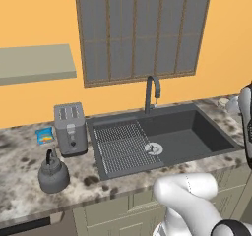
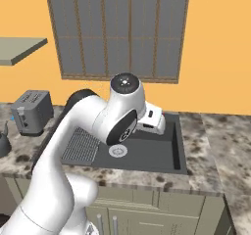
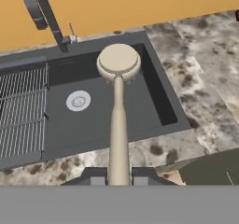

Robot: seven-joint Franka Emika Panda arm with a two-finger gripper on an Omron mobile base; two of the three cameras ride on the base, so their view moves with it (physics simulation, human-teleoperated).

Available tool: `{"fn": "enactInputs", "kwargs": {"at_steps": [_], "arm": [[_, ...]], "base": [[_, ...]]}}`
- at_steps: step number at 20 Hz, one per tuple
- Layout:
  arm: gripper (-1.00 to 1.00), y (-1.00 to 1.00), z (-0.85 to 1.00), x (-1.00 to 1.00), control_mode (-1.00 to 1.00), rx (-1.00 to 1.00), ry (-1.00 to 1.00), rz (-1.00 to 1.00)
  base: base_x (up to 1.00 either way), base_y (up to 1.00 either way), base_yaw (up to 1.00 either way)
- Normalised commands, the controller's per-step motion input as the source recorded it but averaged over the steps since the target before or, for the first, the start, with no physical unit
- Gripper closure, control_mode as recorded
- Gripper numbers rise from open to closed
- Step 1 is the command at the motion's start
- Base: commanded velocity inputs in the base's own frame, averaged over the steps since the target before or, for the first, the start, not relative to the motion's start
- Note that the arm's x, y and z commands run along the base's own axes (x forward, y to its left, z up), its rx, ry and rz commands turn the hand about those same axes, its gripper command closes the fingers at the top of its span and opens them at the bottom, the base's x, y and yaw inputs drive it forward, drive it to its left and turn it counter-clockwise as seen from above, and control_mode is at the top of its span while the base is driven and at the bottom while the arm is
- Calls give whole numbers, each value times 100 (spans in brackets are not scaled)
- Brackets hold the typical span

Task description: Open the cabinet. Pick the dish brush and place it next to the sink. Then close the cabinet.

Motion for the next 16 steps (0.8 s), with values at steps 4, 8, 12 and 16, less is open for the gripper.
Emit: {"fn": "enactInputs", "kwargs": {"at_steps": [4, 8, 12, 16], "arm": [[100, -68, -32, 50, -100, 0, 2, 0], [100, -59, -20, 46, -100, -3, 9, 0], [100, -39, -10, 26, -100, -8, 16, 0], [100, -25, -21, 33, -100, -11, 24, 0]], "base": [[0, 0, 0], [0, 0, 0], [0, 0, 0], [0, 0, 0]]}}
